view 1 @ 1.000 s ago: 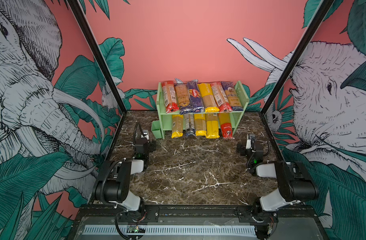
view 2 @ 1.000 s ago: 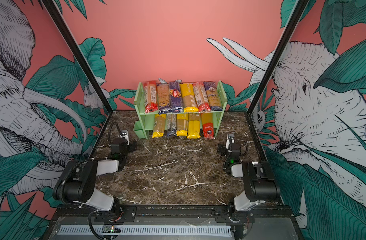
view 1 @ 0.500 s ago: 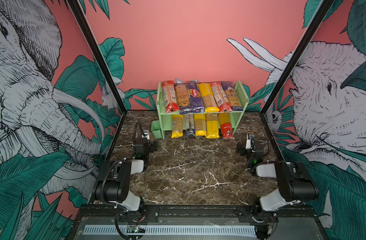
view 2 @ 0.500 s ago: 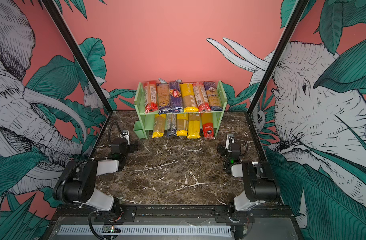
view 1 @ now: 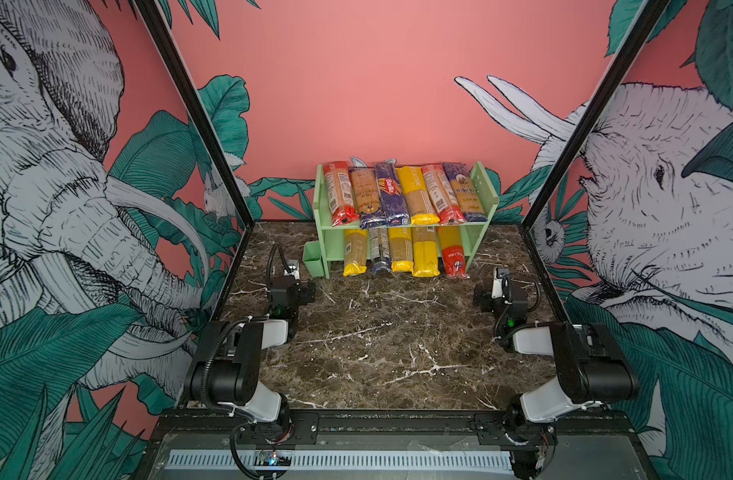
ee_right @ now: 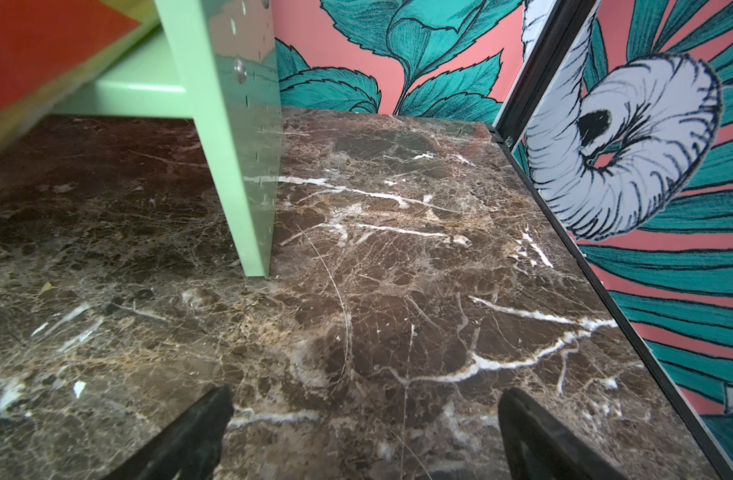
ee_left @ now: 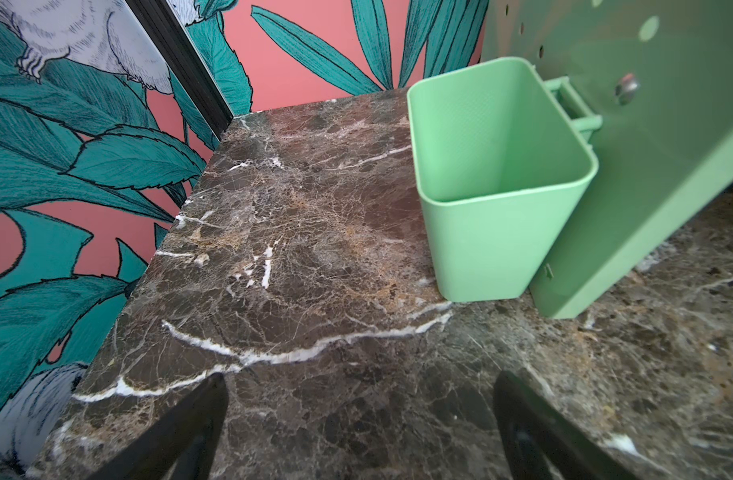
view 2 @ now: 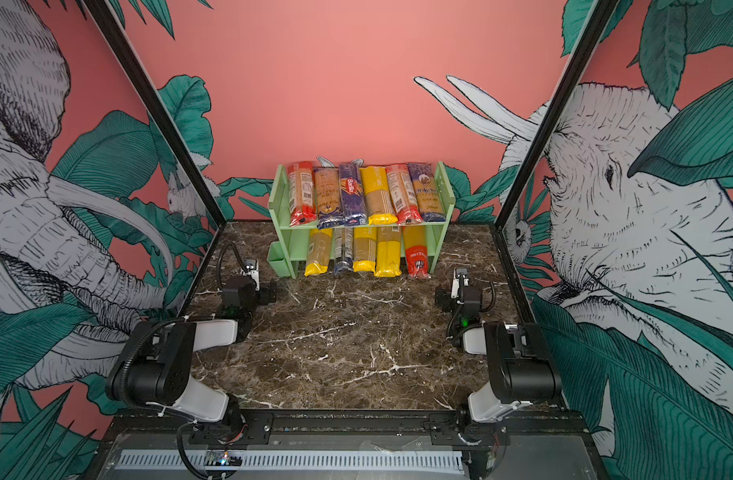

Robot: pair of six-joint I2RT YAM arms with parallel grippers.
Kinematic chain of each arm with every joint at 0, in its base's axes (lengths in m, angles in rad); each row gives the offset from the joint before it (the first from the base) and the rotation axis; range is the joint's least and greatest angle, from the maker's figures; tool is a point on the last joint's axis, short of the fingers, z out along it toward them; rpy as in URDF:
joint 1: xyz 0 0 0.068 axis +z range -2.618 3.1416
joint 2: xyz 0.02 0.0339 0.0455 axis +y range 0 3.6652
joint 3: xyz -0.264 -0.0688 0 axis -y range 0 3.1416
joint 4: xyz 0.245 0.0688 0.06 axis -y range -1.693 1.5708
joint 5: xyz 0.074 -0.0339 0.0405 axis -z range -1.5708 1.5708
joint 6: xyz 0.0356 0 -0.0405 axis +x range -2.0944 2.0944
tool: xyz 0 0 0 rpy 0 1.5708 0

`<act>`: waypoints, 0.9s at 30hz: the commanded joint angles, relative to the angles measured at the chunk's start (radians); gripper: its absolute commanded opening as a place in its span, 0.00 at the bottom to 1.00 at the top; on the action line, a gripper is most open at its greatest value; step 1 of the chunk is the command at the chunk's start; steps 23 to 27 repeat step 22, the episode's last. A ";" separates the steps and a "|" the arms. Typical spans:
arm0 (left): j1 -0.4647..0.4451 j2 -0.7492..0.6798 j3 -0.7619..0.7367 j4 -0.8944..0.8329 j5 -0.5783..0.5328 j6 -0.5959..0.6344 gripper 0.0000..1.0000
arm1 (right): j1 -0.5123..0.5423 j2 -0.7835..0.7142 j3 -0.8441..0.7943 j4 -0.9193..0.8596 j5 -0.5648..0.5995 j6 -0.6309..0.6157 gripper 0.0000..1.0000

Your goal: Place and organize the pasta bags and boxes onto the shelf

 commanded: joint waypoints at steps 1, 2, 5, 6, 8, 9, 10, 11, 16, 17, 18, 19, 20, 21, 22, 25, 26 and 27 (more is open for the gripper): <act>0.003 -0.005 0.009 -0.003 0.008 0.009 1.00 | 0.001 0.003 0.008 0.027 -0.012 -0.009 0.99; 0.004 -0.004 0.010 -0.004 0.008 0.010 1.00 | 0.001 0.003 0.007 0.028 -0.012 -0.008 0.99; 0.004 -0.005 0.009 -0.004 0.007 0.009 0.99 | 0.001 0.003 0.008 0.027 -0.012 -0.009 0.99; 0.004 -0.005 0.009 -0.004 0.008 0.010 1.00 | 0.001 0.003 0.007 0.028 -0.012 -0.009 0.99; 0.004 -0.005 0.009 -0.004 0.008 0.009 1.00 | 0.001 0.005 0.007 0.027 -0.012 -0.009 0.99; 0.004 -0.006 0.009 -0.005 0.006 0.010 1.00 | 0.001 0.003 0.008 0.027 -0.012 -0.009 0.99; 0.004 -0.006 0.009 -0.004 0.007 0.009 1.00 | 0.001 0.002 0.006 0.030 -0.021 -0.010 0.99; 0.004 -0.006 0.009 -0.004 0.007 0.009 1.00 | 0.001 0.002 0.003 0.036 -0.032 -0.013 0.99; 0.004 -0.006 0.009 -0.005 0.008 0.010 1.00 | -0.007 0.006 0.017 0.011 -0.061 -0.011 0.99; 0.004 -0.006 0.009 -0.005 0.008 0.009 1.00 | -0.008 0.005 0.016 0.013 -0.061 -0.011 0.99; 0.003 -0.005 0.009 -0.006 0.008 0.009 1.00 | -0.008 0.005 0.016 0.014 -0.061 -0.011 0.99; 0.005 -0.006 0.009 -0.005 0.008 0.010 1.00 | -0.008 0.005 0.014 0.017 -0.061 -0.011 0.99; 0.005 -0.005 0.009 -0.005 0.007 0.009 1.00 | -0.008 0.005 0.010 0.022 -0.060 -0.010 0.99; 0.003 -0.006 0.009 -0.005 0.007 0.009 1.00 | -0.008 0.004 0.009 0.025 -0.060 -0.011 0.99; 0.004 -0.006 0.009 -0.004 0.008 0.010 1.00 | -0.008 0.004 0.007 0.029 -0.060 -0.010 0.99; 0.004 -0.006 0.009 -0.004 0.008 0.010 1.00 | -0.008 0.004 0.007 0.029 -0.060 -0.010 0.99; 0.004 -0.006 0.009 -0.004 0.008 0.010 1.00 | -0.008 0.004 0.007 0.029 -0.060 -0.010 0.99; 0.004 -0.006 0.009 -0.004 0.008 0.010 1.00 | -0.008 0.004 0.007 0.029 -0.060 -0.010 0.99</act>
